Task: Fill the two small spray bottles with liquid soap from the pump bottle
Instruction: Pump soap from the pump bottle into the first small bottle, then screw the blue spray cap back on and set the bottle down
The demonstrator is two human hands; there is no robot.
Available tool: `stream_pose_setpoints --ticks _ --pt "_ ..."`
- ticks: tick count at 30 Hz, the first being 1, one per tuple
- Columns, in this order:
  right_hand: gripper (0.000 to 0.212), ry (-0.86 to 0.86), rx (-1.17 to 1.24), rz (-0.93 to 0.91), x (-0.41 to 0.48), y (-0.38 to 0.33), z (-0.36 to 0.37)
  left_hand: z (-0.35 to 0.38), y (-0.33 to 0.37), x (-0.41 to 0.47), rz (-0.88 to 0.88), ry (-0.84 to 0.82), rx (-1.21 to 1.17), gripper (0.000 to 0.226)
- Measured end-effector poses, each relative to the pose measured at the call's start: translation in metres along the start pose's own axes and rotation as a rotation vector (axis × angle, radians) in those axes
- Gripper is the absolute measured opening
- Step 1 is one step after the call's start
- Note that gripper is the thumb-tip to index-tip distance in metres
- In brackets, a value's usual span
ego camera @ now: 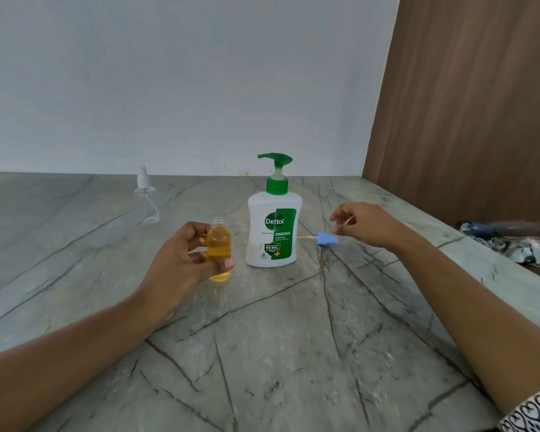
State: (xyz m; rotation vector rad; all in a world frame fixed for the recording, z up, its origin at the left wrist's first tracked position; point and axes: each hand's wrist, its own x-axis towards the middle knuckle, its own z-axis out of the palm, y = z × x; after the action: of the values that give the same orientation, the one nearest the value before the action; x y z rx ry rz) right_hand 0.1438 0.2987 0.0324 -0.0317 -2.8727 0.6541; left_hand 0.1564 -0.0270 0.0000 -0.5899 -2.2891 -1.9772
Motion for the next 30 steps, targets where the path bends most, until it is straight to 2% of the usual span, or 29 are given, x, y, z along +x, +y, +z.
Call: stream_pose_setpoints --ticks 4,10,13,16,18,20,22,24,27,30 --pt "0.05 -0.092 -0.07 -0.069 0.006 -0.002 0.019 0.003 0.0 0.002 0.005 -0.005 -0.024 0.056" --pt "0.026 0.033 -0.132 -0.073 0.006 -0.002 0.036 0.005 -0.005 -0.002 -0.007 -0.022 -0.036 0.054" --pt "0.028 0.203 0.042 -0.001 0.0 -0.004 0.014 0.007 -0.006 -0.002 -0.018 -0.021 -0.017 0.054" --pt "0.031 0.416 0.363 0.051 -0.015 -0.019 -0.03 0.006 -0.006 -0.001 -0.017 -0.023 0.012 0.051" --pt "0.03 0.534 0.542 -0.001 -0.03 -0.037 -0.058 0.003 -0.006 -0.002 -0.021 -0.02 0.03 0.051" --pt "0.026 0.604 0.643 -0.14 -0.049 -0.06 -0.077 -0.001 -0.005 -0.004 -0.023 -0.026 0.049 0.052" --pt "0.026 0.516 0.675 -0.318 -0.065 -0.088 -0.086 -0.005 -0.004 -0.007 -0.028 -0.034 0.066 0.053" --pt "0.029 0.33 0.628 -0.404 -0.076 -0.115 -0.085 -0.01 -0.003 -0.011 -0.027 -0.039 0.077 0.056" --pt "0.029 0.134 0.34 -0.418 -0.077 -0.143 -0.071 -0.017 -0.003 -0.015 -0.033 -0.027 0.085 0.057" --pt "0.022 0.054 0.177 -0.415 -0.065 -0.16 -0.057 -0.019 -0.002 -0.017 -0.054 -0.017 0.047 0.06"
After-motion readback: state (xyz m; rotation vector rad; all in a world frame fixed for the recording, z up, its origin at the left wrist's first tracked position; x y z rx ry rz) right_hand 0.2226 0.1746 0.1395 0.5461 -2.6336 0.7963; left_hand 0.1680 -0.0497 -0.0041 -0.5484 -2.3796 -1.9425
